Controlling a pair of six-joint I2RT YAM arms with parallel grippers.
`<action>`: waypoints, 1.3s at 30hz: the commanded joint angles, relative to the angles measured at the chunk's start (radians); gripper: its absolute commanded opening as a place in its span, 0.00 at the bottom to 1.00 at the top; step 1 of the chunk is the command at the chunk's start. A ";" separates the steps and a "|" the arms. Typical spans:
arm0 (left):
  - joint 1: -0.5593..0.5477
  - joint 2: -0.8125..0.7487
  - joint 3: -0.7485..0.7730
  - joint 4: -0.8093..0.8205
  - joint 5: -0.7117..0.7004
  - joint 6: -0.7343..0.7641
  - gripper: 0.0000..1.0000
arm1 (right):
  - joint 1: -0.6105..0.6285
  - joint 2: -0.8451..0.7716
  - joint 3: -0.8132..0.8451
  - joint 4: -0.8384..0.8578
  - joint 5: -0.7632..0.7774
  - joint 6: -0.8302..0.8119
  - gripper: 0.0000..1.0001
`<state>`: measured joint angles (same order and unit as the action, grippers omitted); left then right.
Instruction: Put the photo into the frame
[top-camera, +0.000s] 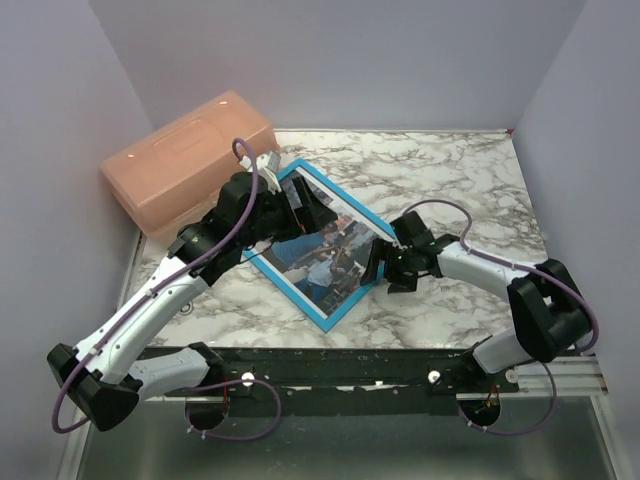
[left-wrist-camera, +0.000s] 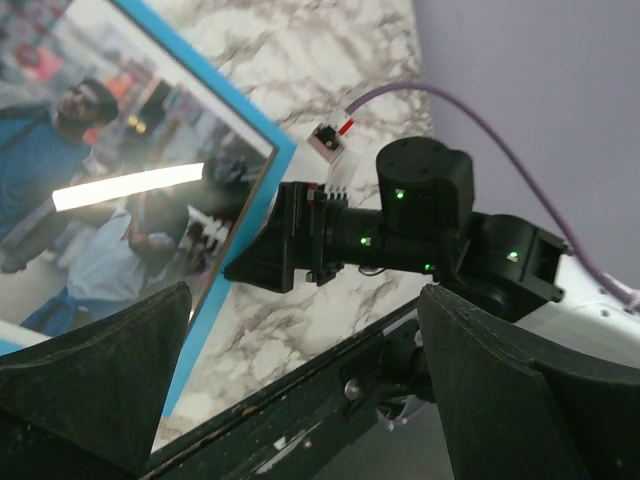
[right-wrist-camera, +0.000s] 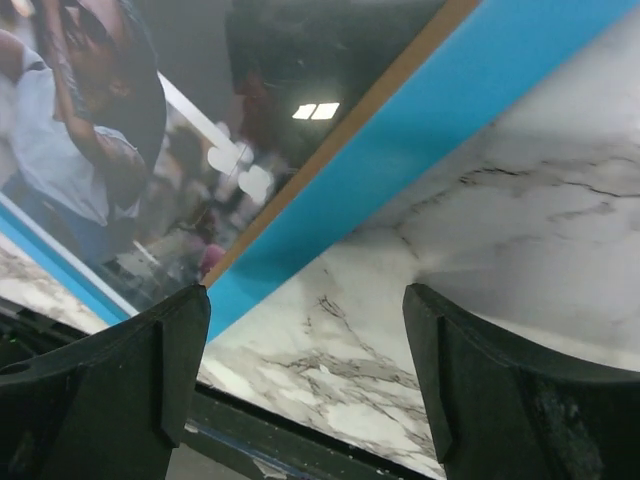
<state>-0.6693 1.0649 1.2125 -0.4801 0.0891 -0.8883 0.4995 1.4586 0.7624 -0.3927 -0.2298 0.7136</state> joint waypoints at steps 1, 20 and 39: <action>0.007 0.045 -0.010 -0.075 0.052 0.013 0.98 | 0.076 0.088 0.068 -0.020 0.112 0.064 0.81; 0.008 0.078 -0.018 -0.220 -0.122 0.114 0.99 | 0.110 0.095 0.114 -0.226 0.523 -0.006 0.01; 0.010 0.053 -0.017 -0.248 -0.155 0.152 0.99 | 0.048 -0.012 0.094 -0.073 0.145 0.039 0.93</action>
<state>-0.6666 1.1454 1.2026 -0.7193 -0.0422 -0.7506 0.5457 1.3907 0.8646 -0.5121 0.0044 0.7143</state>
